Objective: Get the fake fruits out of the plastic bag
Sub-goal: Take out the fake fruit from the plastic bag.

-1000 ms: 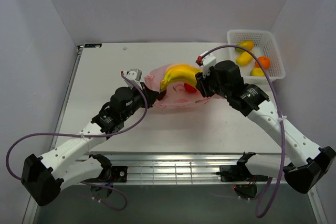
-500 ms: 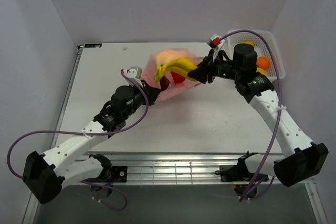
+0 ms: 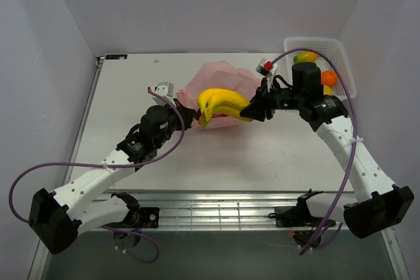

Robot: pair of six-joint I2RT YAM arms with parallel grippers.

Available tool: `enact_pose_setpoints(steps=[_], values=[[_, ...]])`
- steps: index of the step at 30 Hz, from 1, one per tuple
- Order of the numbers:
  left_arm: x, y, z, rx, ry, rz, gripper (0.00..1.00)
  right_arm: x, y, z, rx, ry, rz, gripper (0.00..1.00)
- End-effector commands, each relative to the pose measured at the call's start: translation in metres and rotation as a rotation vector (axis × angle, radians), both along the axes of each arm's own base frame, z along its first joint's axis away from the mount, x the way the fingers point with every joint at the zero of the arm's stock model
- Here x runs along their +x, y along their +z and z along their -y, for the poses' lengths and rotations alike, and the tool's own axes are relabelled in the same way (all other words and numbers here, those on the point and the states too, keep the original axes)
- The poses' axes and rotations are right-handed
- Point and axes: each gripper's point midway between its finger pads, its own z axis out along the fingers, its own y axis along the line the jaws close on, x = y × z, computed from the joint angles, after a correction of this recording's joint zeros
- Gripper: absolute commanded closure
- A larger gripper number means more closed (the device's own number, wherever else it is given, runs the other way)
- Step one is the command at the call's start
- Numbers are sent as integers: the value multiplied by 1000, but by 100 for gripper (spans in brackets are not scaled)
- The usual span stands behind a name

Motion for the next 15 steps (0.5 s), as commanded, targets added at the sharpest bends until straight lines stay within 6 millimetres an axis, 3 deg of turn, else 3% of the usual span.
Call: enact_pose_setpoints(steps=[1, 4, 7, 8, 10, 12, 13, 15], values=[[2, 19, -5, -27, 40, 20, 100, -49, 18, 0, 63, 188, 55, 92], [1, 20, -5, -34, 34, 23, 100, -43, 36, 3, 88, 122, 124, 92], [-2, 18, -6, -35, 28, 22, 100, -24, 67, 8, 113, 20, 194, 92], [-3, 18, -6, -35, 27, 22, 100, -16, 88, 13, 141, -30, 218, 92], [-4, 18, -6, -37, 23, 28, 100, 10, 109, 22, 164, -122, 246, 92], [-4, 20, -7, -41, 23, 32, 100, 46, 134, 47, 196, -256, 257, 92], [-4, 20, -7, -41, 22, 32, 100, 63, 143, 60, 206, -332, 276, 92], [-5, 21, -6, -41, 18, 35, 100, 113, 153, 107, 202, -528, 271, 92]])
